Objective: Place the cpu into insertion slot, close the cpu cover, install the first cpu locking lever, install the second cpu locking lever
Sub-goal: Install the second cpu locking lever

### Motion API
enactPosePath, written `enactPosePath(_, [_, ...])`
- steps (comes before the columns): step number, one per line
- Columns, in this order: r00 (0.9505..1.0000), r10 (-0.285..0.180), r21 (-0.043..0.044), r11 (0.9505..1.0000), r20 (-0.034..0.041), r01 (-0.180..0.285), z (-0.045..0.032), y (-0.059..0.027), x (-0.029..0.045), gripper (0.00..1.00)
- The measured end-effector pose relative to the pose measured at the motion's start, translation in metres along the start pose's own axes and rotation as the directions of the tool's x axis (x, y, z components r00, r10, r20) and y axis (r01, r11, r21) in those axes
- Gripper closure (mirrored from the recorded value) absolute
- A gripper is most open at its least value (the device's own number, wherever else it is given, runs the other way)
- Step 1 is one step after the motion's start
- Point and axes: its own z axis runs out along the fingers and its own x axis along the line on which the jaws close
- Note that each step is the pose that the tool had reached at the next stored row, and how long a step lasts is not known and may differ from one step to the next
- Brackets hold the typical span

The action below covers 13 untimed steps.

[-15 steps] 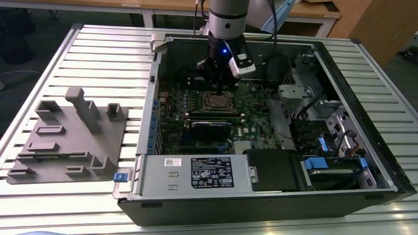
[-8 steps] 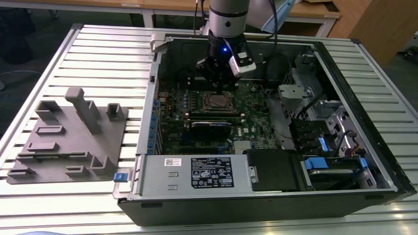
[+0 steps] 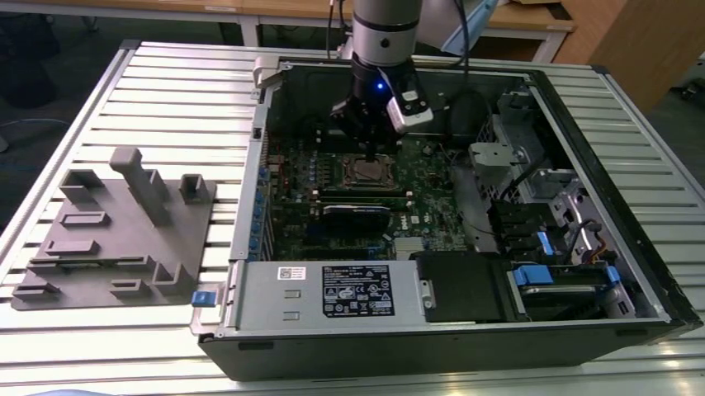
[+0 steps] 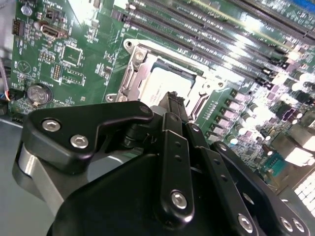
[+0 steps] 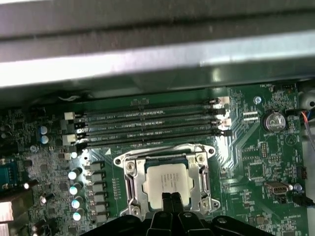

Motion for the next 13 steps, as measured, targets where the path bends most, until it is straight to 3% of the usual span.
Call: enactPosePath(13, [1.0,0.0,0.0001,1.0,0.0,0.0,0.0006,-0.0172,-0.0021,0.89])
